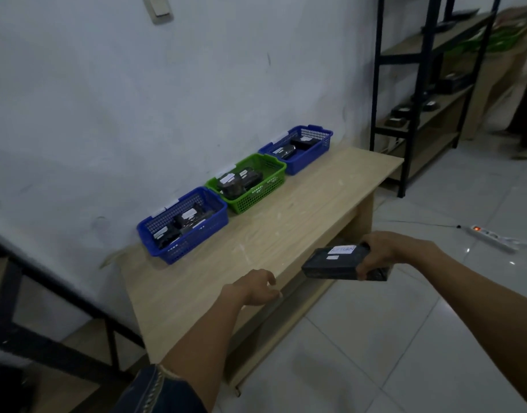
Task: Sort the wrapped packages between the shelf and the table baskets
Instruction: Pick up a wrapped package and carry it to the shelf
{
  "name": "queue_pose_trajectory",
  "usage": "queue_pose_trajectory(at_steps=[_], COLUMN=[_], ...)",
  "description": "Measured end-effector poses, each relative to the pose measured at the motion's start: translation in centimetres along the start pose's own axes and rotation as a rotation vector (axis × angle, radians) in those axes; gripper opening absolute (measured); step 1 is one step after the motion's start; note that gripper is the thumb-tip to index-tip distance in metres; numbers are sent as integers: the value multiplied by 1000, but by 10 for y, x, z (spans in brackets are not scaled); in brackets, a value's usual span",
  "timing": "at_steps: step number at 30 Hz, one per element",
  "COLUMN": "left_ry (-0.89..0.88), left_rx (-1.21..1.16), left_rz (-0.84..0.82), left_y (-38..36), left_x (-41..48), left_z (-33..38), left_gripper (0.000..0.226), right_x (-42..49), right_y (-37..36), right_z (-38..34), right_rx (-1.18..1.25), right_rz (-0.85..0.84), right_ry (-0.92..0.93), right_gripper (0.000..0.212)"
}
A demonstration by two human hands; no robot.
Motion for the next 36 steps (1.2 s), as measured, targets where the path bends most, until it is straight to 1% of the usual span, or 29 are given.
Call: queue_pose_trajectory(at_steps=[7, 11, 16, 18, 20, 26, 32, 36], left_ry=[-25, -16, -4, -7, -3, 52, 144, 172], left_rx=[27, 3, -2, -2, -7, -5, -74, -116], left_rz=[20, 5, -1, 27, 38, 62, 58, 47], left_y=[43, 63, 102, 124, 142, 179, 191, 193], left_x=[73, 131, 192, 212, 230, 281, 313, 333], left_z=[70, 100, 141, 160, 177, 227, 273, 296], left_gripper=[54, 57, 56, 55, 54, 54, 53, 54], right_x=[53, 95, 142, 158, 173, 227, 276, 303], right_y=[40, 62, 119, 146, 170, 211, 249, 277], right_z=[68, 101, 142, 157, 171, 224, 273, 296], right_rx=[55, 25, -19, -30, -17, -13, -16, -36], right_rz=[3, -27, -29, 7, 30, -4, -65, -79], right_ry=[-11, -12, -17, -2, 9, 52, 139, 161], right_gripper=[71, 73, 77, 79, 77, 75, 73, 73])
Point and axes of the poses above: each hand's wrist, its own x-axis towards the middle knuckle, its own y-axis out of the back of the hand, z = x × y, the point moved 9 cm from there along x, towards the middle knuckle, and after that the axes turned 13 degrees about y, right-handed, at the moved point
